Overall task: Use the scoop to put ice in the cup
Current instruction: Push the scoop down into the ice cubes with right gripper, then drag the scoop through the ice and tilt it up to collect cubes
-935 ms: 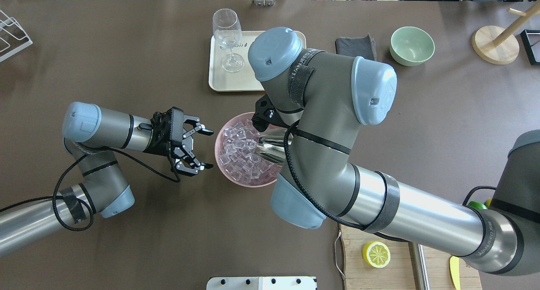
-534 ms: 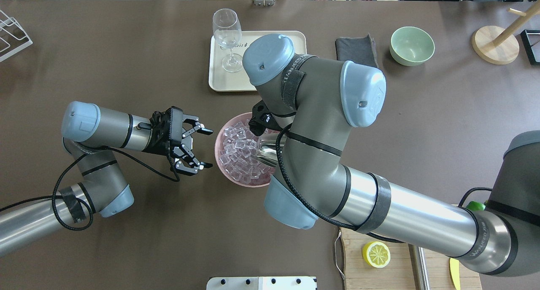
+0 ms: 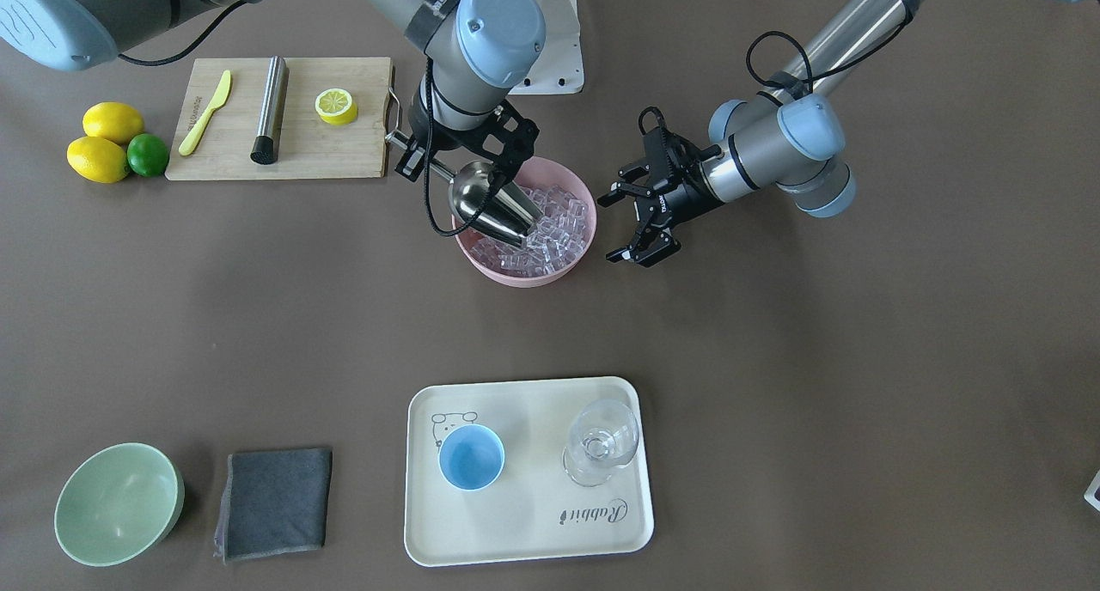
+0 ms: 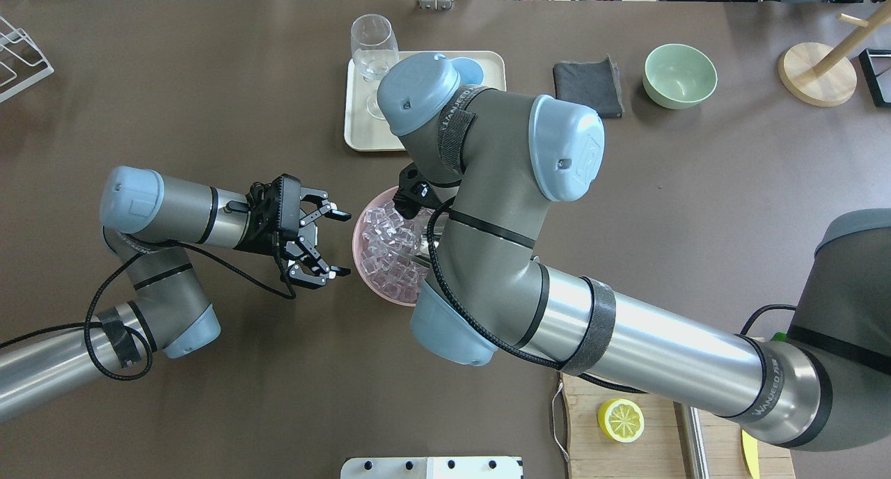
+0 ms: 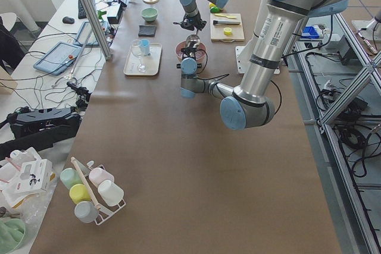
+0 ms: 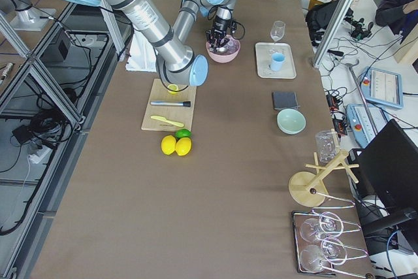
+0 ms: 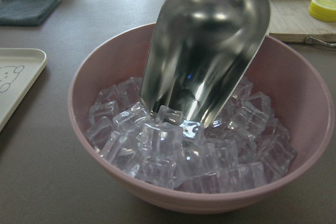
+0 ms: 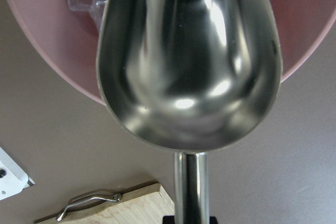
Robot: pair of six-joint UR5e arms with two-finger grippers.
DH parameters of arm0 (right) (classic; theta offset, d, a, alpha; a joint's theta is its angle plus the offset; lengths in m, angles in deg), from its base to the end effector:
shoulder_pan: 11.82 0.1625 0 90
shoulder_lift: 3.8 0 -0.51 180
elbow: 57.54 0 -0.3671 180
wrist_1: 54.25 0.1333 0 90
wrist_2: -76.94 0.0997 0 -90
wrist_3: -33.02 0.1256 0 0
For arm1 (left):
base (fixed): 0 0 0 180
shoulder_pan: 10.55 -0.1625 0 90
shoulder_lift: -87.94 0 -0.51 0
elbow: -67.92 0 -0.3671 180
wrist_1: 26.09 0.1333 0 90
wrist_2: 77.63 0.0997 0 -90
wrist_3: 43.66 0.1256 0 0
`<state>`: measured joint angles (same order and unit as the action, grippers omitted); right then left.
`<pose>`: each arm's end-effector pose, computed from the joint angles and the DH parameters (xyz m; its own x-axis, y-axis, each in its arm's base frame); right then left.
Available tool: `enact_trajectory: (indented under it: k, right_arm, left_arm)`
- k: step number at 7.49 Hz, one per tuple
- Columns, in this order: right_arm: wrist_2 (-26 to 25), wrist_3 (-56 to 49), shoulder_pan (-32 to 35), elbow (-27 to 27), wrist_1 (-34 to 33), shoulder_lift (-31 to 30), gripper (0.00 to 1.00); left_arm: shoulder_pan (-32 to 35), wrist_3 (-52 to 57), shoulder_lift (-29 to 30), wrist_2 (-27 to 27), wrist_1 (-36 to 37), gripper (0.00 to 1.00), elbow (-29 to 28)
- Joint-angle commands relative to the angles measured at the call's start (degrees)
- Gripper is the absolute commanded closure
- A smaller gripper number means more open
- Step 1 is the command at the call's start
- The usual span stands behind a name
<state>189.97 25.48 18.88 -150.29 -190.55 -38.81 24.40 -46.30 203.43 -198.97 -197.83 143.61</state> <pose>-0.5884 -0.4473 0.2382 0.2891 -0.8894 0.3541 0.8884 0.3870 0.2469 0.5198 -0.4462 0.4466 0.0615 0.9979 -0.0195 0.0446 0.0168 0.9989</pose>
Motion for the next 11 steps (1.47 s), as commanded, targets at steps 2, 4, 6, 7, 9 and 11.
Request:
enact_trajectory:
  k: [2,4,6,7,9,11]
  right_arm:
    - [0.0,1.5,-0.1,1.1,3.4,0.1,1.0]
    - [0.0,1.7,-0.1,1.2,4.5,0.1,1.0]
    - [-0.1,1.7,-0.2,1.3,4.7,0.1,1.0]
    - [-0.1,1.7,-0.2,1.3,4.7,0.2,1.0]
    - [0.0,1.7,-0.2,1.3,4.7,1.0,1.0]
    - [0.0,1.7,-0.3,2.7,7.1,1.0,1.0]
  left_arm:
    - [0.2,0.0,-0.2,0.0,0.0,0.02,0.4]
    - [0.2,-0.1,-0.2,0.1,0.0,0.02,0.3]
    - [0.2,-0.3,-0.4,0.0,0.1,0.02,0.4]
    - [0.2,-0.4,-0.7,-0.1,0.1,0.02,0.4]
    - [0.3,-0.5,-0.7,0.0,0.0,0.02,0.4]
    - [0.2,-0.5,-0.7,0.0,0.1,0.02,0.4]
